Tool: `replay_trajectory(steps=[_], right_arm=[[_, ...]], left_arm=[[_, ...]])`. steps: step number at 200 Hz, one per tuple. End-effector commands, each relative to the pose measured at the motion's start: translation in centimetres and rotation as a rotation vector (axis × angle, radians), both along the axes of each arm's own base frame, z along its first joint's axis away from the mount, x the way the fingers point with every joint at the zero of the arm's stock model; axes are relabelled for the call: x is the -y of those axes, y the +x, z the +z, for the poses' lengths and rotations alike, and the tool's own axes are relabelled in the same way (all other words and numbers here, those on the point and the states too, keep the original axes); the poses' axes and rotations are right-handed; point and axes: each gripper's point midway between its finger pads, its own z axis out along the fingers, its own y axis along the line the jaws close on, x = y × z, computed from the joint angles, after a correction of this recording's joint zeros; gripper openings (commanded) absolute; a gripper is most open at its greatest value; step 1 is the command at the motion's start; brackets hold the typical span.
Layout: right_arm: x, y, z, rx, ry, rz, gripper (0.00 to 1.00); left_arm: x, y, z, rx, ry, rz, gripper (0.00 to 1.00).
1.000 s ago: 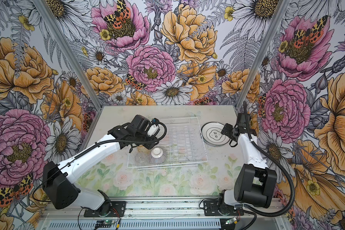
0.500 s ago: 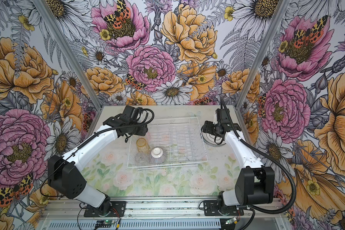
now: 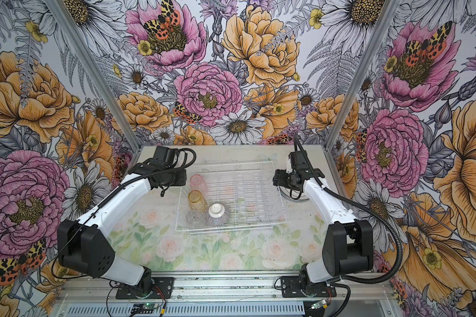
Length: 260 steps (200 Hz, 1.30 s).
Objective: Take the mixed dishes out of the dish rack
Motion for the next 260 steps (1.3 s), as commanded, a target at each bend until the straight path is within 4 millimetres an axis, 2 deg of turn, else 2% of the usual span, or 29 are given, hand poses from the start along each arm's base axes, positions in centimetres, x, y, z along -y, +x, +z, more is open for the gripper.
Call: replay_trajectory(steps=[1,39,46,89,111,127,144,165,188,231,260], right_arm=[[-0.6,0.1,-0.6,-0.018,0.007,0.031,0.74],[-1.0,0.0,-1.5,-0.043,0.016,0.045,0.72],[-1.0,0.0,-1.6,-0.044,0.014,0.048,0.71],[-1.1,-0.4,-2.3,-0.063,0.014,0.053,0.7],[-1.2,-0.4,-2.4,-0.067,0.017,0.056,0.71],[-1.3,-0.4,-2.6,-0.073,0.021,0.058,0.71],[-1.3,-0.4,-2.8,-0.077,0.02,0.058,0.72],[-1.3,-0.5,-3.2,-0.09,0.019,0.064,0.72],[-1.5,-0.5,-3.7,-0.102,0.024,0.07,0.72],[-1.6,-0.5,-4.0,-0.113,0.024,0.076,0.71],[-1.8,-0.5,-4.5,-0.127,0.032,0.082,0.7]], left_arm=[[0.0,-0.9,-0.2,-0.019,-0.071,-0.003,0.19],[0.3,-1.4,-2.6,-0.094,-0.102,-0.006,0.05],[0.3,-1.4,-2.9,-0.102,-0.112,-0.004,0.0],[-0.1,-1.7,-4.4,-0.14,-0.137,0.008,0.0],[-0.3,-1.9,-4.5,-0.141,-0.134,0.014,0.0],[-0.2,-1.9,-4.1,-0.127,-0.139,0.013,0.17],[-0.5,-2.1,-3.6,-0.106,-0.136,0.019,0.23],[-1.0,-2.4,-3.4,-0.096,-0.127,0.036,0.24],[-1.3,-2.8,-4.0,-0.113,-0.125,0.045,0.24],[-1.4,-3.2,-4.1,-0.115,-0.127,0.048,0.25],[-1.1,-3.2,-4.9,-0.141,-0.137,0.038,0.23]])
